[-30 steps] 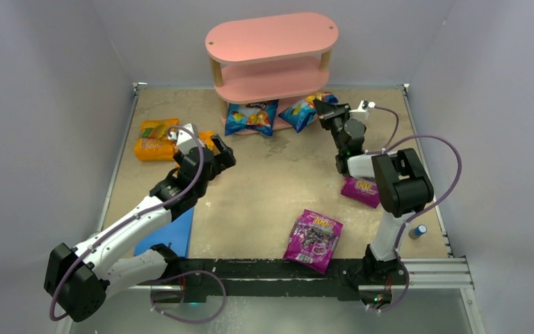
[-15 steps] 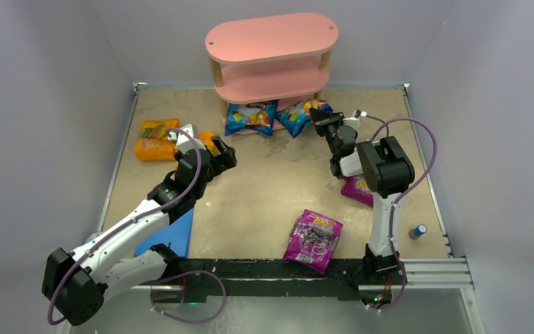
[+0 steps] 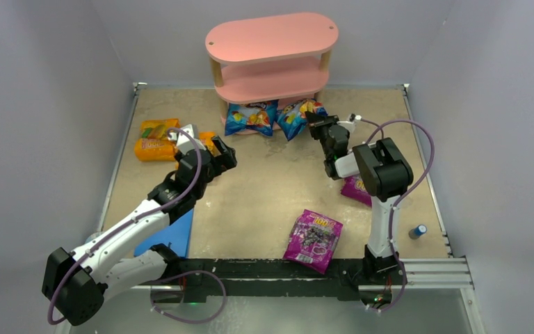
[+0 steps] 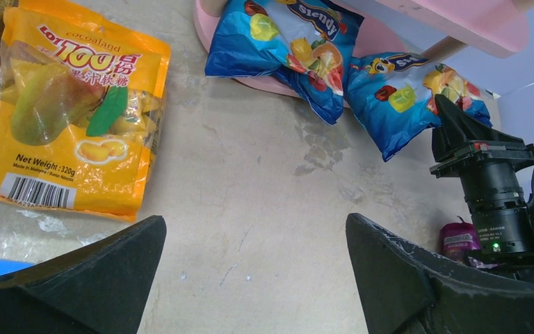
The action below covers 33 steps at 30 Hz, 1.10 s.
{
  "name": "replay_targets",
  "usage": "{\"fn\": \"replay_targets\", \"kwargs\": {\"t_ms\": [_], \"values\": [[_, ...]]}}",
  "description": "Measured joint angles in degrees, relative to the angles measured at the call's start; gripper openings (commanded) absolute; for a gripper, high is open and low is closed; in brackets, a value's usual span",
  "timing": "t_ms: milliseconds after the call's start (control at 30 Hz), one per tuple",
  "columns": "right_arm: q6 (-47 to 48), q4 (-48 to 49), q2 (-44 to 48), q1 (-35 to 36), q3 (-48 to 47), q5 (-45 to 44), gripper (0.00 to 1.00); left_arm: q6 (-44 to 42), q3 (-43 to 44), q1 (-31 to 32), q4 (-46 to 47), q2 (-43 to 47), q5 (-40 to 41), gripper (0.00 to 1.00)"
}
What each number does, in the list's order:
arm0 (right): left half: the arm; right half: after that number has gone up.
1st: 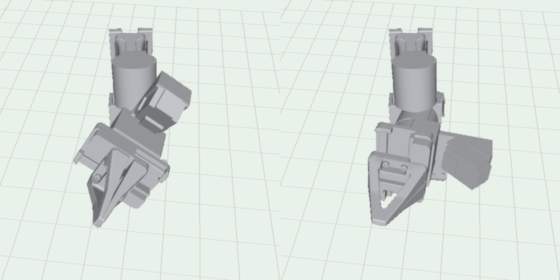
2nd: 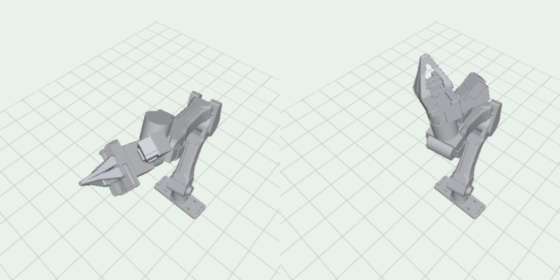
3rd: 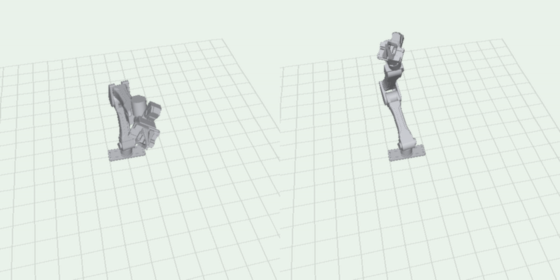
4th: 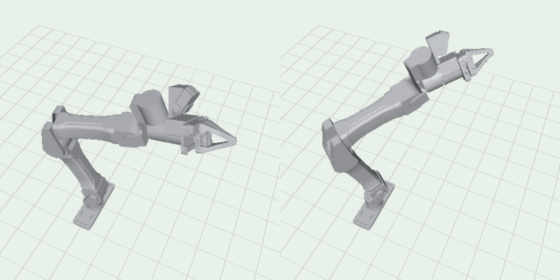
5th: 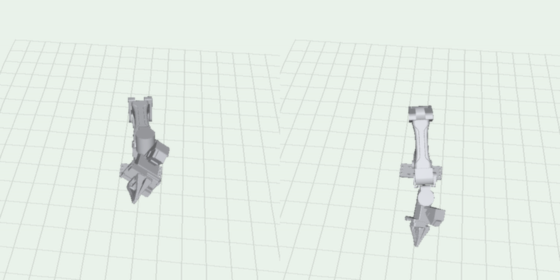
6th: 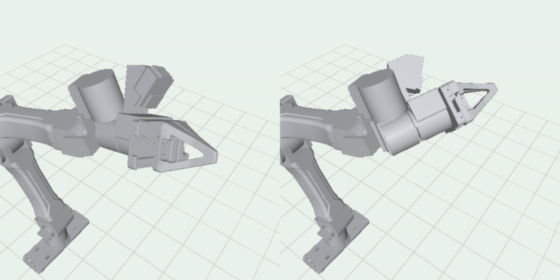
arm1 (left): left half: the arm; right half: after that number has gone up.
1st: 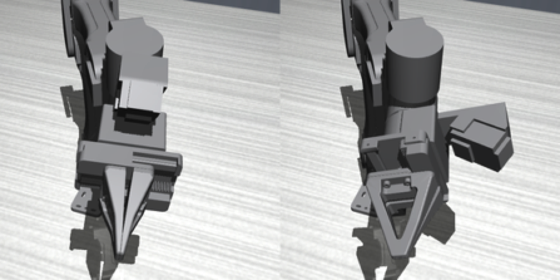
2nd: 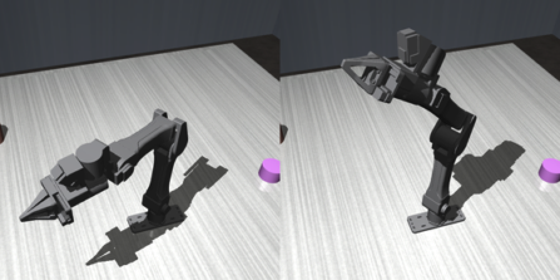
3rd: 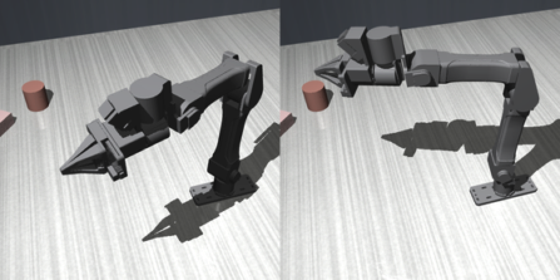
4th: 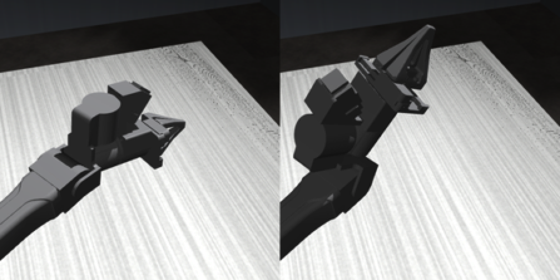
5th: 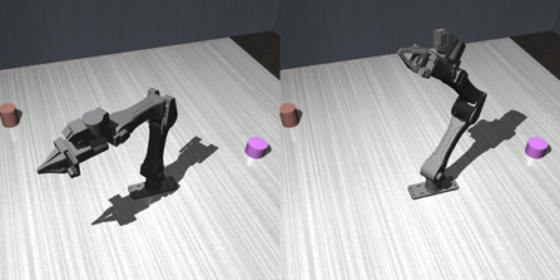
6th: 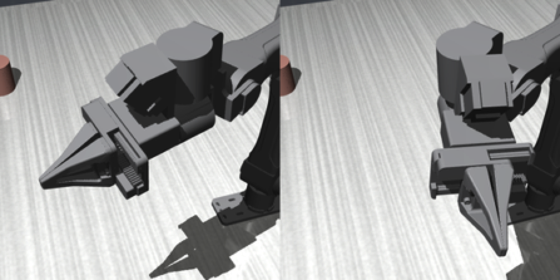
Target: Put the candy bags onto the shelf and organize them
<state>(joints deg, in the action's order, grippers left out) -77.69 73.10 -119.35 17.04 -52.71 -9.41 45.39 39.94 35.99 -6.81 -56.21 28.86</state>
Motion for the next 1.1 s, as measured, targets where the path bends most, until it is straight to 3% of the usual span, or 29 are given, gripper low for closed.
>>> {"fn": "replay_targets", "kwargs": {"t_ms": [100, 433, 600, 700, 900, 1033, 1100], "values": [[-1.2, -1.6, 0.0, 0.0, 0.1, 2.1, 0.0, 0.0, 0.0, 0.0, -0.2, -0.3, 0.3, 0.99], [1.5, -14.9, 2.9, 0.5, 4.0, 3.5, 0.63, 0.0, 0.0, 0.0, -0.3, -1.2, 0.3, 0.99], [9.6, -23.1, 5.0, 0.7, 2.9, 4.0, 0.82, 0.0, 0.0, 0.0, -0.7, -1.2, 0.3, 0.99], [16.3, -31.0, 7.5, 0.9, -0.2, 1.3, 0.91, 0.0, 0.0, 0.0, -1.0, -1.2, 0.3, 0.99], [33.0, -45.3, 13.6, 1.1, -4.4, -8.8, 0.99, 0.0, 0.0, 0.0, -1.7, -0.6, 0.4, 0.99], [53.3, -46.9, 21.8, 1.1, -0.9, -12.1, 0.99, -0.5, 0.2, 0.0, -3.2, 0.0, 2.0, 0.99], [69.6, -46.0, 27.4, 0.9, 2.0, -8.8, 0.99, -1.1, 0.4, 0.0, -3.9, 0.2, 2.9, 0.99]]}}
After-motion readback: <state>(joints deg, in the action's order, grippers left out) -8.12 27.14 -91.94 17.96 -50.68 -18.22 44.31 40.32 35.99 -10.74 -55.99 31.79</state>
